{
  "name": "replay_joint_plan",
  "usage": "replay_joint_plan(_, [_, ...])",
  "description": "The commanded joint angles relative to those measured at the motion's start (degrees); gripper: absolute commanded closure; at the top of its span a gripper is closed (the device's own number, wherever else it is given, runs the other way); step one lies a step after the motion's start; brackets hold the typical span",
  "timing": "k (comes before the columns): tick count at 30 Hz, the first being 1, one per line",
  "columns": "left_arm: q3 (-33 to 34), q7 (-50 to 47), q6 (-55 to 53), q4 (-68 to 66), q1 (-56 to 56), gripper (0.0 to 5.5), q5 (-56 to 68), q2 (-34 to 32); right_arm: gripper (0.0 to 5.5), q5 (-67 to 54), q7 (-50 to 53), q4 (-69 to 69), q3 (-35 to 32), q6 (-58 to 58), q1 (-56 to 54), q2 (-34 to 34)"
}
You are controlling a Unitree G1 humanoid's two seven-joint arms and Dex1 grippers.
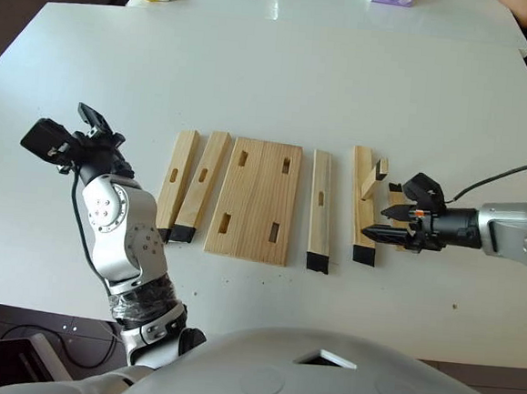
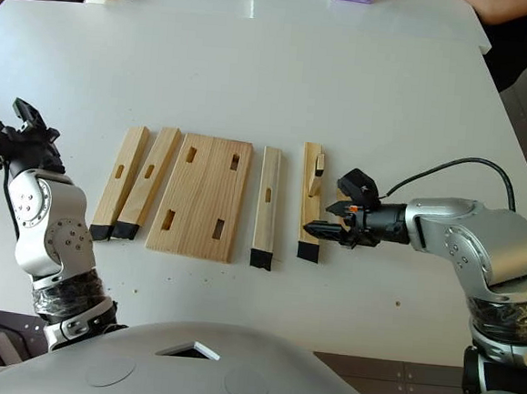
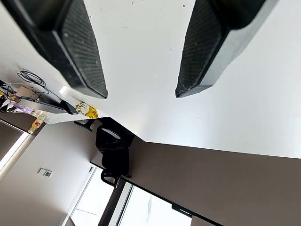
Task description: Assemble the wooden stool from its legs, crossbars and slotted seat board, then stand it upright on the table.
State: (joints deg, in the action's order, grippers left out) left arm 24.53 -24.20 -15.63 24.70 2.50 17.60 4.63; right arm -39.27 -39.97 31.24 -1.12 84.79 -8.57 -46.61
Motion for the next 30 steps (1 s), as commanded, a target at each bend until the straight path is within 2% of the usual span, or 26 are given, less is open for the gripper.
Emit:
replay_joint_plan(1, [-1.07,-0.27,-1.85,0.95,-0.59,2.80,-0.22,0.76,1.60,1.38,5.99,1.79,-2.61,5.08,0.80,4.46])
replay_joint_plan(11, [-2.01,0.35,-6.02,1.51,1.47,2.80,0.79,-0.98,1.60,1.90,17.89,5.84,-7.24,7.68,9.20,14.89])
replay_joint_plan(18, [-1.48,1.32,-8.55,1.75,2.73,2.80,1.63,-2.33,1.60,-0.94,25.32,6.92,-10.10,7.70,10.12,21.38])
replay_joint_plan(23, [-1.79,1.67,-9.47,1.76,3.19,2.80,1.80,-2.29,1.60,-2.68,29.09,7.20,-9.57,7.69,10.24,22.17])
replay_joint_plan(30, [-2.22,1.78,-9.44,1.92,2.48,2.80,1.39,-1.42,1.60,0.26,29.64,8.10,-3.88,7.35,8.92,17.42])
